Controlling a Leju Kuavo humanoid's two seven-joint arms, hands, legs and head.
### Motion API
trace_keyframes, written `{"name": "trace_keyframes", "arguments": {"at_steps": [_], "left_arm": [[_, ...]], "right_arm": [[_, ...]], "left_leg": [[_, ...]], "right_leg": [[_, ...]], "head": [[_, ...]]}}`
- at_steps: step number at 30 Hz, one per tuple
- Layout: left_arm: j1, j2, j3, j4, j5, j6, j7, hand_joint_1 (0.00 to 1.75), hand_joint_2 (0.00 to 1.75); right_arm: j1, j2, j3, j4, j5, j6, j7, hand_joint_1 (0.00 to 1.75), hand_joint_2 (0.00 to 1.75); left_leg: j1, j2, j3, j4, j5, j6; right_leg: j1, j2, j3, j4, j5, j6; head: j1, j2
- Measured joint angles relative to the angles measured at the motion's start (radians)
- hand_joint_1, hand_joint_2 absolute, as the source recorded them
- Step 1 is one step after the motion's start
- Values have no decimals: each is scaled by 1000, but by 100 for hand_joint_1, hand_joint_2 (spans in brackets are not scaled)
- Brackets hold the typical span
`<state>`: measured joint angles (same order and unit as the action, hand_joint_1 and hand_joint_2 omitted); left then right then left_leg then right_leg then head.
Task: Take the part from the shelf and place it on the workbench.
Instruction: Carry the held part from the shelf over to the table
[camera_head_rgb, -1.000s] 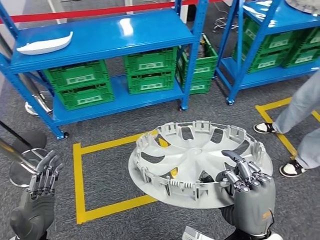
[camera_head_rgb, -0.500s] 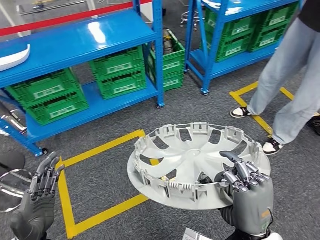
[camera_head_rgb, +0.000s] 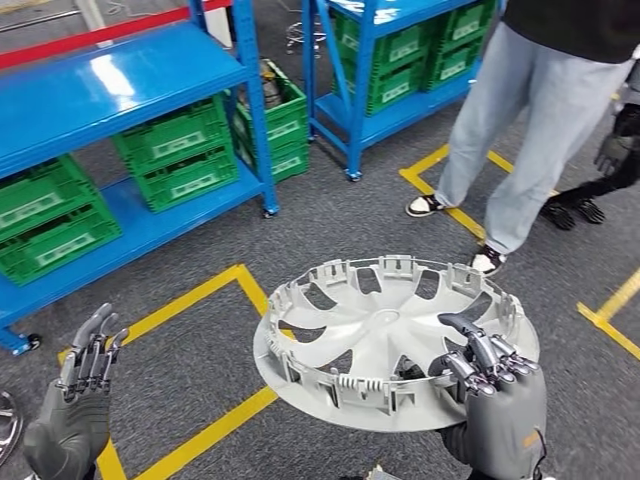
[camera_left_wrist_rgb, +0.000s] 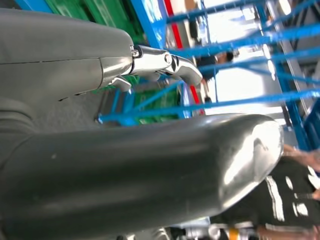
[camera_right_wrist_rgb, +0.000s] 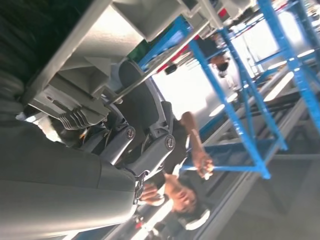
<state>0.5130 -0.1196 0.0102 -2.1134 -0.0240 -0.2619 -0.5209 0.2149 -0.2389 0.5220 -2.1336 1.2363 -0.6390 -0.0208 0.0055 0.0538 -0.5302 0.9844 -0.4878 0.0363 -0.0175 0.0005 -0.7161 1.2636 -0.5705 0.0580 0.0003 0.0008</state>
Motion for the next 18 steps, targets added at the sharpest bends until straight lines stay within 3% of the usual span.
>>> {"name": "trace_keyframes", "arguments": {"at_steps": [1, 3, 5, 7, 9, 10, 12, 14, 15, 16, 18], "left_arm": [[-1, 3, 0, 1, 0, 3, -5, 0, 0], [-2, 10, -1, 3, 1, 7, -14, 0, 0], [-2, 15, -3, 4, 2, 11, -20, 0, 0], [-2, 20, -7, 5, 3, 15, -24, 0, 0], [-5, 25, -12, 7, 4, 18, -24, 0, 0], [-5, 28, -14, 7, 5, 19, -24, 0, 0], [-5, 31, -16, 9, 7, 22, -24, 0, 0], [-4, 35, -18, 12, 8, 24, -24, 0, 0], [-4, 37, -18, 13, 9, 24, -24, 0, 0], [-4, 39, -18, 15, 10, 24, -24, 0, 0], [-5, 40, -18, 16, 11, 25, -25, 0, 0]], "right_arm": [[1, -1, 0, 0, 0, 0, -2, 175, 175], [2, -2, -1, 0, -2, 0, -6, 175, 175], [3, -2, -2, 0, -4, -1, -9, 175, 175], [4, -2, -4, -1, -5, -1, -13, 175, 175], [7, -2, -6, -1, -7, -1, -14, 175, 175], [7, -2, -6, -1, -8, 0, -15, 175, 175], [6, -2, -6, 0, -8, 0, -15, 175, 175], [5, -2, -6, 0, -10, 0, -16, 175, 175], [6, -2, -6, 0, -10, 0, -16, 175, 175], [6, -2, -6, 0, -11, 0, -17, 175, 175], [4, -2, -6, 0, -12, 0, -18, 175, 175]], "left_leg": [[0, 13, 1, 1, -2, -2], [-3, 35, 4, 5, -7, -10], [-8, 51, 8, 9, -11, -20], [-8, 68, 10, 9, -12, -29], [-4, 45, 8, 24, -30, -41], [-1, 18, -3, 55, -53, -46], [2, -33, -57, 179, -120, -48], [2, -45, -109, 292, -157, -46], [1, -47, -115, 300, -146, -44], [1, -50, -103, 267, -116, -41], [2, -82, -48, 138, -42, -32]], "right_leg": [[-1, -9, 37, -59, 29, 0], [1, -56, 121, -198, 72, -7], [6, -84, 156, -256, 82, -20], [8, -64, 152, -253, 85, -33], [5, -42, 149, -256, 90, -46], [3, -31, 149, -259, 93, -53], [4, -8, 147, -260, 97, -61], [7, 20, 144, -258, 98, -65], [8, 35, 144, -257, 99, -65], [9, 50, 144, -256, 99, -65], [9, 77, 144, -252, 99, -64]], "head": [[0, 0], [-1, 0], [-4, 0], [-7, 0], [-10, 0], [-12, 0], [-15, 0], [-15, 0], [-15, 0], [-15, 0], [-15, 0]]}}
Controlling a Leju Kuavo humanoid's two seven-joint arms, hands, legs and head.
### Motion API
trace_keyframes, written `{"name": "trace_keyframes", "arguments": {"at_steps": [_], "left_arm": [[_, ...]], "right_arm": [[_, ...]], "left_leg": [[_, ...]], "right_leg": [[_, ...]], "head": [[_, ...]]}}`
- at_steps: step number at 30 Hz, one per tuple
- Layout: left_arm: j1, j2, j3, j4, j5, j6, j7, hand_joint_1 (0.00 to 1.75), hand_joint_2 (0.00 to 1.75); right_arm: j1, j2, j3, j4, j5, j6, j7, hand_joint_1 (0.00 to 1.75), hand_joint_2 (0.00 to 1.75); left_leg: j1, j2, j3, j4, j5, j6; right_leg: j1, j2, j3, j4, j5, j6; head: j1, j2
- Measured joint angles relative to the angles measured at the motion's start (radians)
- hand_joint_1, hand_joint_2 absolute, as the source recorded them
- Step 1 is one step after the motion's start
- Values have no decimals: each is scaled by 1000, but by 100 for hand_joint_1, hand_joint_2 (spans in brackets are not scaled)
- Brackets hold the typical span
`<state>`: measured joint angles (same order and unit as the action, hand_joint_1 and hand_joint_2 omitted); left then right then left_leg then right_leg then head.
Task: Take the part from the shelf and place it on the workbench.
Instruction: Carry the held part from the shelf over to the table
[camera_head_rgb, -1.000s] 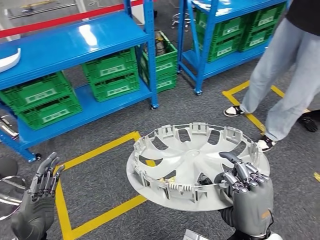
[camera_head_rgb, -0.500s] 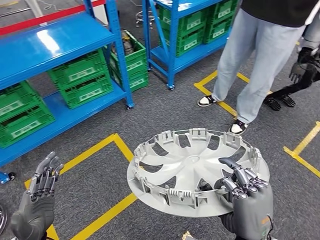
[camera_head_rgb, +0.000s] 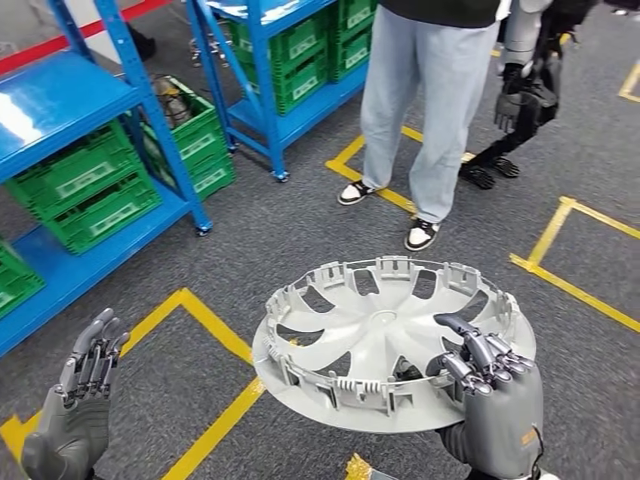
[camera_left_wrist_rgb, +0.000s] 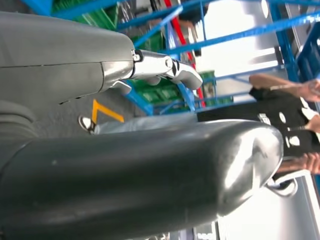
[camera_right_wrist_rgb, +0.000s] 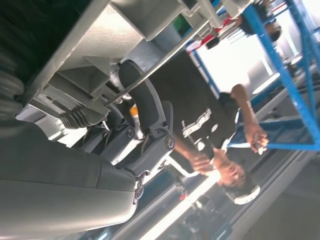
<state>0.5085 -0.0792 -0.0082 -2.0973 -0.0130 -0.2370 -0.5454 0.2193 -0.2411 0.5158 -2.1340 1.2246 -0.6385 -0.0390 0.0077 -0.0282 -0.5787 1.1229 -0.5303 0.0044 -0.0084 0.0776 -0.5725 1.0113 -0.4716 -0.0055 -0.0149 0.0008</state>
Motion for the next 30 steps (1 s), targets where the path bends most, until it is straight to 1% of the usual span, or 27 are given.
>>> {"name": "trace_keyframes", "arguments": {"at_steps": [1, 2, 3, 5, 6, 7, 8, 9, 10, 11, 12, 13, 14, 16, 17, 18, 20, 21, 22, 23, 24, 25, 26, 27, 28, 29, 30], "left_arm": [[0, 1, 0, 0, 1, 0, 0, 0, 0], [0, 1, 0, 1, 1, 0, 0, 0, 0], [-1, 2, -1, 1, 1, 0, 0, 0, 0], [-2, 4, -3, 2, 1, -1, -1, 0, 0], [-2, 5, -4, 2, 1, -2, -1, 0, 0], [-2, 5, -4, 2, 1, -2, -1, 0, 0], [-2, 6, -5, 2, 1, -2, -1, 0, 0], [-1, 6, -6, 2, 0, -2, -1, 0, 0], [-1, 6, -6, 3, 0, -2, -1, 0, 0], [-1, 7, -6, 4, -1, -2, 0, 0, 0], [-1, 7, -7, 5, -2, -1, 0, 0, 0], [-1, 8, -8, 6, -3, 1, 1, 0, 0], [-1, 8, -9, 7, -4, 3, 1, 0, 0], [-1, 9, -15, 8, -8, 9, 1, 0, 0], [-1, 9, -18, 8, -10, 11, 1, 0, 0], [-1, 10, -21, 8, -11, 13, 1, 0, 0], [-1, 11, -25, 8, -12, 16, 1, 0, 0], [-1, 11, -27, 8, -12, 16, 1, 0, 0], [-1, 12, -27, 8, -13, 17, 1, 0, 0], [-1, 13, -28, 9, -13, 17, 1, 0, 0], [1, 14, -28, 9, -13, 18, 1, 0, 0], [2, 14, -28, 10, -13, 19, 1, 0, 0], [4, 14, -28, 11, -13, 20, 1, 0, 0], [4, 15, -28, 12, -13, 23, 1, 0, 0], [5, 15, -29, 13, -14, 26, 1, 0, 0], [5, 16, -30, 13, -14, 29, 0, 0, 0], [6, 16, -30, 13, -14, 33, -1, 0, 0]], "right_arm": [[-2, 0, 0, 0, 0, 0, -1, 175, 175], [-4, 0, 0, 0, -1, 0, -2, 175, 175], [-5, 0, 0, 0, -1, 0, -2, 175, 175], [-4, 0, 0, 0, -2, 0, -3, 175, 175], [-3, 0, 0, 0, -2, 0, -4, 175, 175], [-3, 0, 0, 0, -2, -1, -4, 175, 175], [-4, 0, 0, 0, -3, -1, -4, 175, 175], [-5, 0, 0, 1, -3, -1, -4, 175, 175], [-6, 0, 0, 1, -4, -1, -4, 175, 175], [-5, 0, 0, 1, -5, -1, -4, 175, 175], [-4, 0, 0, 1, -6, -1, -4, 175, 175], [-2, 0, 0, 2, -8, 0, -3, 175, 175], [0, 0, 0, 2, -9, -1, -3, 175, 175], [4, -2, 0, 2, -12, -1, -4, 175, 175], [7, -2, 0, 1, -13, -2, -4, 175, 175], [10, -3, -1, 1, -14, -2, -4, 175, 175], [15, -3, -2, 0, -15, -3, -4, 175, 175], [18, -3, -2, 0, -15, -4, -4, 175, 175], [20, -4, -2, -1, -15, -4, -4, 175, 175], [21, -4, -3, -1, -15, -4, -4, 175, 175], [22, -4, -3, -2, -15, -4, -4, 175, 175], [23, -4, -3, -2, -15, -5, -4, 175, 175], [24, -4, -3, -2, -16, -5, -4, 175, 175], [26, -4, -4, -2, -16, -5, -4, 175, 175], [29, -4, -6, -2, -17, -6, -5, 175, 175], [32, -4, -8, -3, -19, -6, -6, 175, 175], [35, -4, -11, -3, -20, -6, -7, 175, 175]], "left_leg": [[1, -21, 23, -58, 21, 4], [1, -36, 37, -94, 29, 6], [0, -44, 41, -108, 27, 7], [-1, -24, 43, -119, 30, 12], [0, -12, 45, -125, 33, 16], [2, 0, 48, -131, 37, 22], [3, 14, 50, -136, 39, 25], [1, 27, 50, -137, 39, 28], [0, 41, 50, -137, 39, 29], [-1, 55, 50, -137, 38, 30], [-1, 69, 51, -137, 37, 30], [-1, 82, 51, -136, 35, 29], [-1, 93, 53, -136, 33, 27], [-5, 112, 57, -132, 27, 18], [-7, 120, 59, -130, 24, 13], [-10, 128, 60, -128, 22, 8], [-11, 144, 63, -127, 19, 1], [-9, 139, 63, -124, 13, -4], [-7, 119, 58, -105, -2, -9], [-4, 92, 42, -66, -28, -13], [-3, 63, 15, -5, -61, -15], [-2, 45, -18, 68, -95, -15], [-2, 39, -48, 131, -117, -14], [-2, 37, -68, 168, -122, -13], [-2, 35, -70, 165, -105, -10], [-2, 30, -54, 123, -70, -5], [-2, 12, -27, 55, -27, 0]], "right_leg": [[0, 13, -3, 3, 1, 3], [-1, 24, -9, 5, 3, 9], [-4, 35, -15, 6, 5, 16], [-9, 51, -28, 5, 10, 30], [-8, 38, -35, 12, 4, 35], [-6, 15, -48, 36, -11, 39], [-4, -15, -71, 80, -37, 42], [-3, -45, -101, 142, -69, 45], [-3, -60, -132, 208, -99, 49], [-4, -68, -156, 259, -116, 51], [-4, -72, -164, 278, -116, 53], [-5, -77, -152, 259, -99, 54], [-5, -85, -121, 205, -69, 54], [-1, -125, -42, 68, -22, 49], [1, -139, -15, 24, -11, 43], [4, -146, -3, 3, -10, 37], [7, -127, -5, 2, -9, 24], [6, -117, -6, 1, -7, 19], [4, -106, -5, -1, -6, 12], [2, -96, -5, -3, -4, 6], [2, -85, -4, -4, -3, 1], [3, -73, -5, -3, -3, -2], [4, -60, -5, -3, -3, -4], [6, -46, -4, -3, -3, -5], [7, -32, -3, -2, -3, -5], [8, -17, -2, -2, -3, -5], [8, -3, 0, -1, -3, -5]], "head": [[0, 0], [1, 0], [1, 0], [1, 0], [3, 0], [6, 0], [9, 0], [12, 0], [13, 0], [13, 0], [13, 0], [13, 0], [13, 0], [14, 0], [12, 0], [12, 0], [10, 0], [10, 0], [9, 0], [7, 0], [6, 0], [5, 0], [5, 0], [5, 0], [6, 0], [6, 0], [6, 0]]}}
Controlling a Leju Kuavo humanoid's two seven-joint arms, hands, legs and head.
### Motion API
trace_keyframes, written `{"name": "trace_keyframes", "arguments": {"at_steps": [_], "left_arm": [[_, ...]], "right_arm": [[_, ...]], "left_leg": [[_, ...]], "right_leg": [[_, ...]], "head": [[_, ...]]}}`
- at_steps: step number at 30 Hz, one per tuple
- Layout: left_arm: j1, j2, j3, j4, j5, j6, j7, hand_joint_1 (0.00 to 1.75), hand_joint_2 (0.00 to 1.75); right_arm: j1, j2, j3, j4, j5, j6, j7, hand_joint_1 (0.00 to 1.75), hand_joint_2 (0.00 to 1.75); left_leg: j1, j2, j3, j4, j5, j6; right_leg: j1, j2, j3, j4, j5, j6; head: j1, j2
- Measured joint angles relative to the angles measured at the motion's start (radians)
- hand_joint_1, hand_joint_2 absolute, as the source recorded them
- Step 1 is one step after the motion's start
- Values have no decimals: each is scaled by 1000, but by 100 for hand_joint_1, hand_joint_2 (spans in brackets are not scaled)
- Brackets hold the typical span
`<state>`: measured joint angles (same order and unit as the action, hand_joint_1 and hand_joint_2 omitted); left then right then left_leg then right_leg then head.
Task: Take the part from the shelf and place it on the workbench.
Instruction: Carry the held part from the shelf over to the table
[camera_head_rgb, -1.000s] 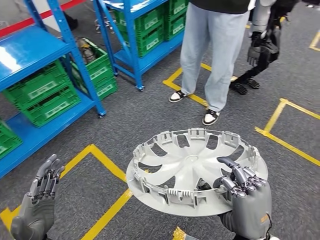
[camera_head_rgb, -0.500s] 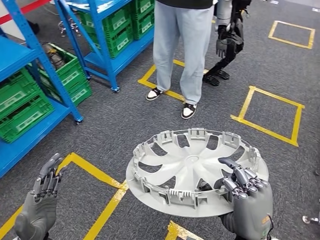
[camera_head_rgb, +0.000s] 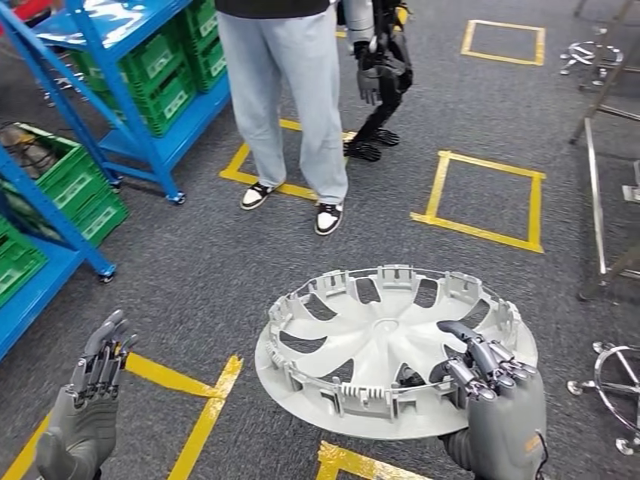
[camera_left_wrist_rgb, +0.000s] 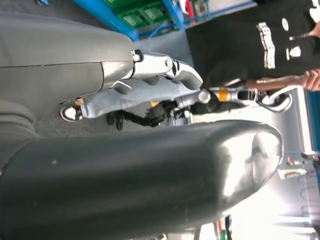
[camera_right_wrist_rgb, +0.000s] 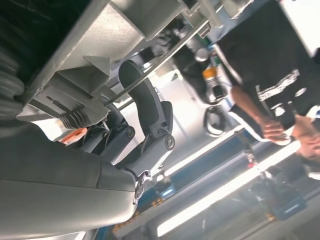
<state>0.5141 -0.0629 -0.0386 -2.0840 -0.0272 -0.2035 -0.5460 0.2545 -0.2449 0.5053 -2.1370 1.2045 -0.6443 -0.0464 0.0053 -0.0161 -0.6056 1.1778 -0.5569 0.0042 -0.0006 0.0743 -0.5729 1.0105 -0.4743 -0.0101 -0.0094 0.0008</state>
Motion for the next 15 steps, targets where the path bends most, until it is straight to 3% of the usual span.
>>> {"name": "trace_keyframes", "arguments": {"at_steps": [2, 3, 4, 6, 8, 10, 12, 13, 15], "left_arm": [[2, 2, -1, 0, 0, 8, -2, 0, 0], [2, 2, -2, 0, 0, 12, -3, 0, 0], [3, 3, -2, 0, 0, 15, -3, 0, 0], [4, 5, -4, 0, -1, 17, -5, 0, 0], [4, 7, -9, -1, -4, 21, -6, 0, 0], [5, 8, -16, -1, -6, 27, -10, 0, 0], [5, 9, -22, 0, -7, 34, -13, 0, 0], [5, 9, -24, 0, -7, 36, -14, 0, 0], [5, 11, -27, 0, -7, 38, -14, 0, 0]], "right_arm": [[4, 0, -5, -1, -4, 0, -5, 175, 175], [5, 0, -8, -2, -6, 0, -8, 175, 175], [7, 0, -10, -3, -9, -1, -10, 175, 175], [13, 0, -14, -6, -13, -2, -13, 175, 175], [19, 0, -17, -10, -16, -4, -16, 175, 175], [22, -1, -22, -11, -19, -5, -21, 175, 175], [27, -1, -29, -11, -21, -5, -26, 175, 175], [30, -1, -32, -11, -21, -5, -28, 175, 175], [33, -1, -36, -12, -21, -5, -29, 175, 175]], "left_leg": [[2, -51, 49, -122, 52, 9], [2, -70, 61, -153, 58, 11], [1, -73, 64, -163, 55, 13], [-1, -50, 68, -176, 58, 19], [2, -21, 75, -191, 65, 28], [0, 9, 78, -197, 66, 34], [-1, 39, 78, -196, 64, 35], [-1, 54, 78, -195, 63, 33], [-1, 79, 81, -192, 57, 28]], "right_leg": [[0, 25, -4, 5, 0, 5], [-2, 37, -10, 7, 2, 11], [-4, 48, -16, 8, 4, 18], [-9, 61, -30, 8, 7, 31], [-6, 17, -56, 49, -21, 40], [-5, -45, -108, 160, -83, 47], [-9, -65, -156, 260, -120, 55], [-11, -69, -157, 266, -113, 59], [-15, -88, -100, 166, -57, 62]], "head": [[0, 0], [1, 0], [1, 0], [1, 0], [6, 0], [10, 0], [10, 0], [10, 0], [10, 0]]}}
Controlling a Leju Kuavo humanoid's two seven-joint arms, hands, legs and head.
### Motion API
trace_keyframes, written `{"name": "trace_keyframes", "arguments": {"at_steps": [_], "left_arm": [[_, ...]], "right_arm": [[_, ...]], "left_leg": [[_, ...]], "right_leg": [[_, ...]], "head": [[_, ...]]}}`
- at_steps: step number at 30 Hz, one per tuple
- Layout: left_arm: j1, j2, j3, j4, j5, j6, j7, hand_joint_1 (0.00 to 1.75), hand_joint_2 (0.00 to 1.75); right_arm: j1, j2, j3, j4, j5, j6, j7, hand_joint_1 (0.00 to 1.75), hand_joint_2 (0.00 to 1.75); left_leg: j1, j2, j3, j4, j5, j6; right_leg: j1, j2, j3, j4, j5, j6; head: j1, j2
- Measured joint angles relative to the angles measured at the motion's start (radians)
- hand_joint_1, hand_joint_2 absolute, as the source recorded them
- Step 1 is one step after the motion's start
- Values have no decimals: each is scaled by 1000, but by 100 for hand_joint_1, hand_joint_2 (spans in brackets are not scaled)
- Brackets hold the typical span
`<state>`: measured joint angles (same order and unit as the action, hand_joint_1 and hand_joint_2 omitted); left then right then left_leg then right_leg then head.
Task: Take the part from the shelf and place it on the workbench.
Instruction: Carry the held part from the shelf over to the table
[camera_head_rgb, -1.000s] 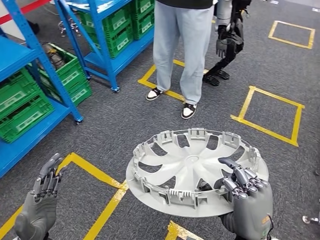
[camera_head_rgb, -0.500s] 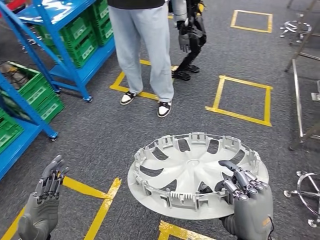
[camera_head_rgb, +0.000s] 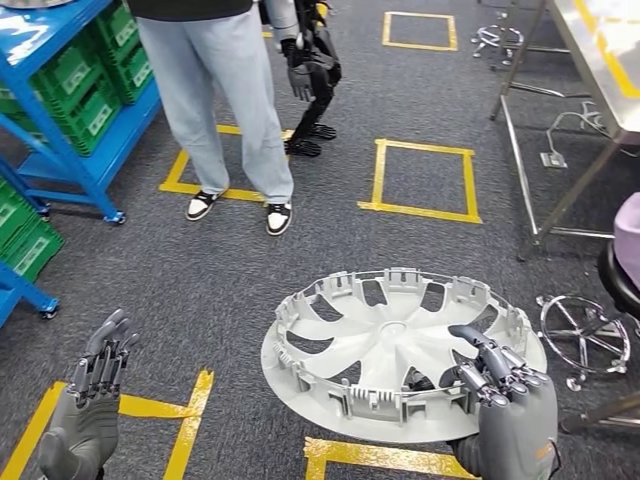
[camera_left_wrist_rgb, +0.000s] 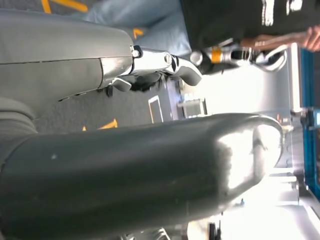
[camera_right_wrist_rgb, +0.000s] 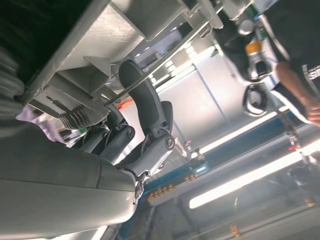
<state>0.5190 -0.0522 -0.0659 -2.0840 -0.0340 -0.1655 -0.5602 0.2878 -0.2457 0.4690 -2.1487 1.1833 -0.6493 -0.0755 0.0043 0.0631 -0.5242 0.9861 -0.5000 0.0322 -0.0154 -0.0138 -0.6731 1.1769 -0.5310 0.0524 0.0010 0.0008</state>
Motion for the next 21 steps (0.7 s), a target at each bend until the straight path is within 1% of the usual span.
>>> {"name": "trace_keyframes", "arguments": {"at_steps": [1, 2, 3, 4, 5, 6, 7, 8, 9, 10, 11, 12, 13, 14, 15, 16, 17, 18, 19, 20, 21], "left_arm": [[0, 1, -1, 0, 0, 0, 0, 0, 0], [0, 1, -2, 0, 0, 0, -1, 0, 0], [0, 2, -3, 0, 0, 0, -1, 0, 0], [0, 2, -4, 0, 0, 1, -2, 0, 0], [0, 3, -5, 0, 0, 1, -2, 0, 0], [-1, 4, -6, 0, 0, 2, -2, 0, 0], [-1, 5, -7, 0, 0, 4, -3, 0, 0], [-1, 6, -8, 0, 0, 7, -4, 0, 0], [-1, 8, -8, 0, 0, 11, -5, 0, 0], [-1, 10, -9, 0, 0, 15, -6, 0, 0], [0, 12, -9, 1, 1, 18, -7, 0, 0], [0, 14, -9, 1, 2, 21, -8, 0, 0], [-1, 15, -10, 2, 3, 23, -9, 0, 0], [-1, 17, -10, 2, 4, 24, -9, 0, 0], [-1, 19, -11, 2, 5, 25, -9, 0, 0], [-2, 20, -12, 2, 5, 25, -10, 0, 0], [-2, 20, -12, 2, 5, 25, -10, 0, 0], [-2, 20, -13, 2, 5, 25, -11, 0, 0], [-3, 20, -14, 2, 6, 25, -12, 0, 0], [-4, 20, -14, 2, 6, 25, -14, 0, 0], [-5, 20, -15, 2, 7, 25, -15, 0, 0]], "right_arm": [[0, 0, -2, 0, 0, 0, -1, 175, 175], [1, 0, -3, -1, 0, 0, -1, 175, 175], [2, 0, -4, -2, 0, 0, -1, 175, 175], [3, 0, -4, -2, 0, 0, -1, 175, 175], [5, 0, -4, -4, -1, 0, -2, 175, 175], [7, 0, -5, -5, -1, 0, -2, 175, 175], [9, 0, -5, -7, -3, -1, -3, 175, 175], [11, 0, -5, -9, -5, -1, -4, 175, 175], [12, 0, -5, -10, -8, -1, -6, 175, 175], [12, 0, -6, -11, -11, -2, -9, 175, 175], [12, 0, -7, -11, -13, -2, -12, 175, 175], [13, 0, -9, -11, -16, -2, -15, 175, 175], [14, 0, -12, -11, -19, -2, -18, 175, 175], [15, 0, -15, -11, -21, -2, -20, 175, 175], [16, 0, -18, -11, -22, -3, -21, 175, 175], [16, 0, -19, -11, -24, -3, -22, 175, 175], [16, 0, -21, -11, -25, -3, -22, 175, 175], [15, 0, -22, -11, -26, -3, -22, 175, 175], [16, 0, -23, -11, -27, -4, -23, 175, 175], [16, 0, -25, -11, -27, -4, -23, 175, 175], [18, 0, -26, -11, -27, -5, -23, 175, 175]], "left_leg": [[-2, 10, 3, 2, -4, -5], [-4, 20, 5, 5, -8, -10], [-7, 28, 8, 7, -11, -16], [-9, 36, 10, 7, -13, -21], [-8, 44, 12, 7, -14, -25], [-6, 45, 13, 7, -17, -31], [-3, 34, 12, 16, -26, -36], [0, 12, 2, 42, -46, -40], [2, -14, -17, 89, -75, -43], [3, -36, -47, 156, -108, -44], [3, -48, -81, 227, -138, -44], [3, -52, -108, 281, -153, -43], [3, -54, -121, 303, -147, -40], [2, -58, -117, 284, -122, -36], [2, -67, -96, 229, -82, -31], [2, -89, -68, 158, -43, -25], [2, -115, -43, 94, -15, -20], [2, -136, -25, 49, -1, -17], [1, -149, -18, 27, 1, -15], [0, -146, -16, 21, 0, -14], [0, -134, -14, 15, 2, -11]], "right_leg": [[1, -22, 39, -68, 22, -2], [2, -40, 71, -122, 39, -6], [4, -52, 91, -154, 45, -13], [7, -53, 94, -160, 42, -20], [7, -42, 95, -161, 45, -27], [7, -32, 94, -162, 47, -33], [6, -22, 94, -164, 50, -40], [5, -12, 94, -166, 52, -46], [3, -2, 95, -168, 53, -52], [4, 9, 95, -168, 53, -56], [6, 21, 95, -168, 53, -58], [8, 34, 96, -168, 53, -59], [10, 49, 97, -168, 53, -60], [11, 63, 99, -167, 53, -60], [12, 78, 101, -167, 53, -60], [12, 91, 101, -166, 53, -60], [12, 104, 100, -164, 54, -57], [11, 117, 97, -163, 55, -53], [10, 128, 91, -162, 57, -47], [8, 140, 86, -163, 60, -40], [5, 149, 80, -164, 62, -34]], "head": [[0, 0], [-1, 0], [-1, 0], [-2, 0], [-3, 0], [-3, 0], [-4, 0], [-7, 0], [-9, 0], [-12, 0], [-12, 0], [-13, 0], [-12, 0], [-12, 0], [-12, 0], [-12, 0], [-12, 0], [-12, 0], [-12, 0], [-12, 0], [-12, 0]]}}
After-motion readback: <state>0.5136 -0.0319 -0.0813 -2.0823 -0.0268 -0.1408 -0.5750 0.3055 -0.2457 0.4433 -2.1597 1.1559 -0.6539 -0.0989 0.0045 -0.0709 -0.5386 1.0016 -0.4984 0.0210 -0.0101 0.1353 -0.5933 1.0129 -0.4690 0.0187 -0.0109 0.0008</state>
